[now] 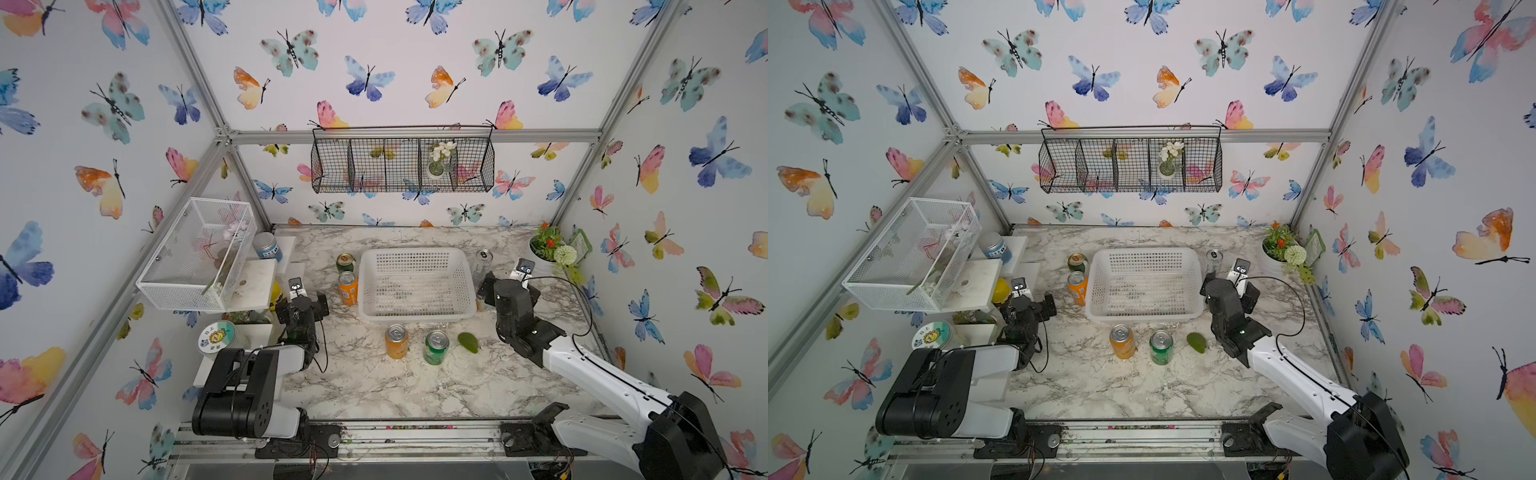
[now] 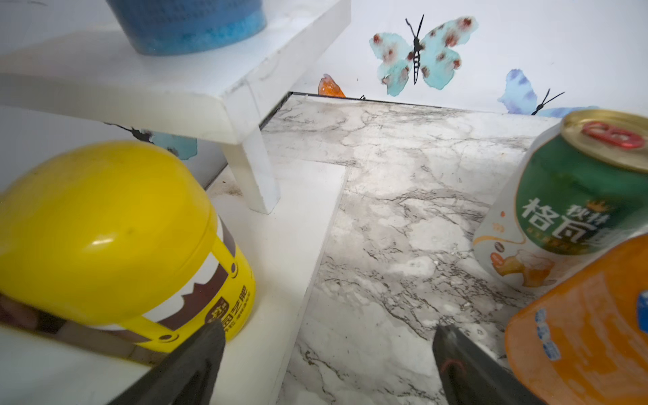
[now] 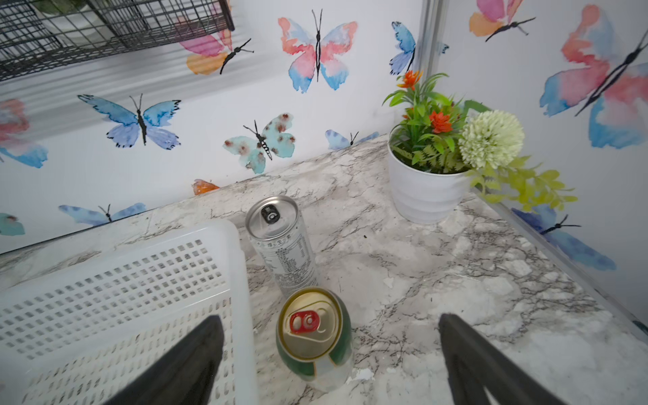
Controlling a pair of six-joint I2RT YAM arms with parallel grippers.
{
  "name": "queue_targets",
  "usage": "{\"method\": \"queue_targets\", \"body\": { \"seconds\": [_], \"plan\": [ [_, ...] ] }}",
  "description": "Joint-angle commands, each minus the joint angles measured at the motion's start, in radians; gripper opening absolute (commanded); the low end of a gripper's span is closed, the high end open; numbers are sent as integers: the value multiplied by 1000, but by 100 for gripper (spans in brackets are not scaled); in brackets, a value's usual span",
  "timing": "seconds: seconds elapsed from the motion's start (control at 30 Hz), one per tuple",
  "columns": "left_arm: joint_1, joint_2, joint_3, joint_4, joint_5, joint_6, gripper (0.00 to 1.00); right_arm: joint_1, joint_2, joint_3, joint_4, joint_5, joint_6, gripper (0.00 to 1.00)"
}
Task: Take out the drinks from the basket
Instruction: Reset both arms
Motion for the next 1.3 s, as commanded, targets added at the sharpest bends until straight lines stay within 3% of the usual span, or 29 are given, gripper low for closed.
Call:
{"method": "queue_targets", "body": {
  "seconds": [0.0,0.1,0.17,0.27,0.53,0.73,1.27],
  "plan": [
    [14,-22,-20,87,62,9,99,-39,-22,-92,295,71,-214,98],
    [13,-23,-22,90,62,10,99,-116,-2,-221,568,20,-391,98],
    [13,-24,-22,91,62,11,99,-200,46,-256,611,-94,-446,99],
    [17,-25,-23,91,72,7,99,-282,180,-279,664,-177,-454,98],
    [23,-27,-24,89,88,5,99,-369,417,-445,1153,-418,-447,98],
    [26,-25,-22,87,93,6,99,-428,459,-401,1079,-545,-428,99],
    [25,-24,-22,88,93,5,99,-449,450,-390,1043,-513,-395,99]
  ]
}}
